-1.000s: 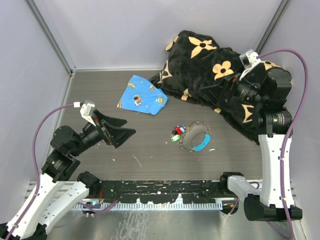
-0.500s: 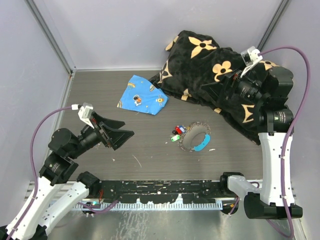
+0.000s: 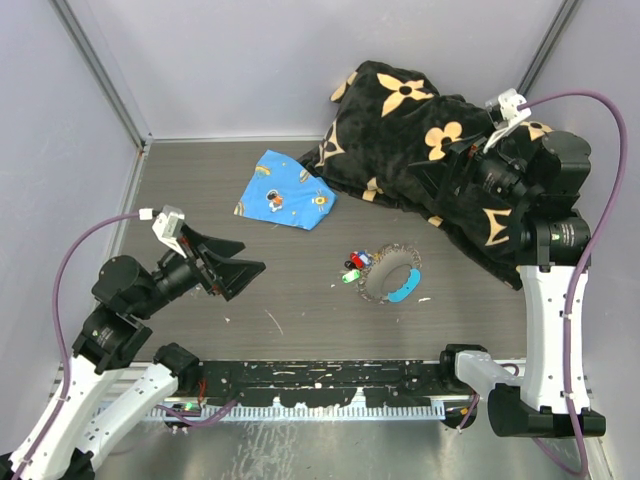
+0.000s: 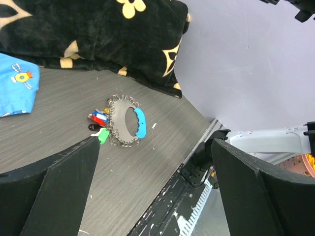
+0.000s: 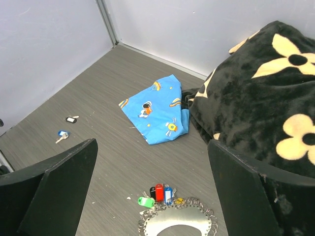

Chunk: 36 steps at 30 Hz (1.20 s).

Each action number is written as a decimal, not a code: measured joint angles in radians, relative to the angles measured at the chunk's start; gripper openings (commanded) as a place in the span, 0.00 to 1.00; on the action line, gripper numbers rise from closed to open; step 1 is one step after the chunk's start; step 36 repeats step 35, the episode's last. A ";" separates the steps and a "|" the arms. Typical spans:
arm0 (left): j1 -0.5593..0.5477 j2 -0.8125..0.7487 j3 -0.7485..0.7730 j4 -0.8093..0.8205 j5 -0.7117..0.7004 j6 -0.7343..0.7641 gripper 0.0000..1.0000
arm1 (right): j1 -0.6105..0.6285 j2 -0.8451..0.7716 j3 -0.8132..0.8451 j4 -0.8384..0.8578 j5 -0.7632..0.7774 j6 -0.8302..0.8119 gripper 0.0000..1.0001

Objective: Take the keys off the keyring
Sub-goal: Reset both arms

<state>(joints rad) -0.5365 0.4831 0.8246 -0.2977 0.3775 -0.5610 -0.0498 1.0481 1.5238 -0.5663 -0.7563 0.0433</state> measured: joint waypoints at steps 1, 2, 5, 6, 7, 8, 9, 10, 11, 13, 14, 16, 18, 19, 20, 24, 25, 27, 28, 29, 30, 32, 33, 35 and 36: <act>0.000 0.002 0.004 -0.005 0.000 0.002 0.98 | 0.000 0.000 0.003 -0.001 0.004 -0.002 1.00; 0.000 0.005 0.008 -0.009 0.000 0.004 0.98 | 0.000 0.002 0.007 -0.002 0.008 -0.008 1.00; 0.000 0.013 0.014 -0.015 -0.004 0.007 0.98 | 0.000 0.005 0.019 -0.005 0.024 -0.018 1.00; 0.000 0.015 0.015 -0.016 -0.005 0.009 0.98 | 0.000 0.006 0.023 -0.006 0.031 -0.021 1.00; 0.000 0.017 0.018 -0.018 -0.007 0.010 0.98 | 0.000 0.006 0.024 -0.006 0.034 -0.023 1.00; 0.000 0.017 0.020 -0.018 -0.008 0.010 0.98 | 0.000 0.006 0.026 -0.010 0.040 -0.025 1.00; 0.000 0.018 0.023 -0.019 -0.008 0.010 0.98 | 0.000 0.006 0.028 -0.011 0.043 -0.027 1.00; 0.000 0.018 0.025 -0.019 -0.008 0.011 0.98 | 0.000 0.006 0.030 -0.012 0.048 -0.031 1.00; 0.000 0.018 0.026 -0.019 -0.008 0.011 0.98 | 0.000 0.006 0.032 -0.013 0.051 -0.033 1.00; 0.000 0.018 0.028 -0.019 -0.008 0.013 0.98 | 0.000 0.006 0.034 -0.016 0.058 -0.037 1.00; 0.000 0.018 0.028 -0.019 -0.011 0.014 0.98 | 0.000 0.006 0.035 -0.019 0.060 -0.039 1.00; 0.000 0.018 0.028 -0.022 -0.016 0.020 0.98 | 0.000 0.006 0.037 -0.022 0.064 -0.043 1.00; 0.000 0.014 0.028 -0.026 -0.024 0.024 0.98 | 0.000 0.006 0.038 -0.026 0.068 -0.047 1.00; 0.000 0.012 0.028 -0.028 -0.028 0.026 0.98 | 0.000 0.006 0.038 -0.027 0.068 -0.048 1.00; 0.000 0.010 0.028 -0.030 -0.032 0.027 0.98 | 0.000 0.006 0.038 -0.029 0.071 -0.050 1.00; 0.000 0.003 0.028 -0.032 -0.039 0.027 0.98 | 0.000 0.006 0.038 -0.034 0.078 -0.053 1.00; 0.000 0.003 0.028 -0.033 -0.040 0.027 0.98 | 0.000 0.006 0.038 -0.034 0.080 -0.054 1.00; 0.000 0.003 0.028 -0.035 -0.042 0.027 0.98 | 0.000 0.006 0.038 -0.034 0.086 -0.058 1.00; 0.000 0.003 0.028 -0.036 -0.042 0.028 0.98 | 0.000 0.006 0.038 -0.035 0.088 -0.061 1.00; 0.000 0.003 0.028 -0.036 -0.042 0.028 0.98 | 0.000 0.006 0.038 -0.035 0.091 -0.062 1.00; 0.000 0.004 0.028 -0.036 -0.041 0.028 0.98 | 0.000 0.006 0.038 -0.036 0.094 -0.065 1.00; 0.000 0.004 0.028 -0.036 -0.042 0.028 0.98 | 0.000 0.006 0.038 -0.038 0.101 -0.068 1.00; 0.000 0.004 0.028 -0.036 -0.041 0.027 0.98 | 0.000 0.006 0.038 -0.040 0.104 -0.068 1.00; 0.000 0.004 0.028 -0.036 -0.041 0.027 0.98 | 0.000 0.006 0.038 -0.042 0.109 -0.069 1.00; 0.000 0.004 0.028 -0.036 -0.041 0.027 0.98 | 0.000 0.006 0.038 -0.042 0.109 -0.069 1.00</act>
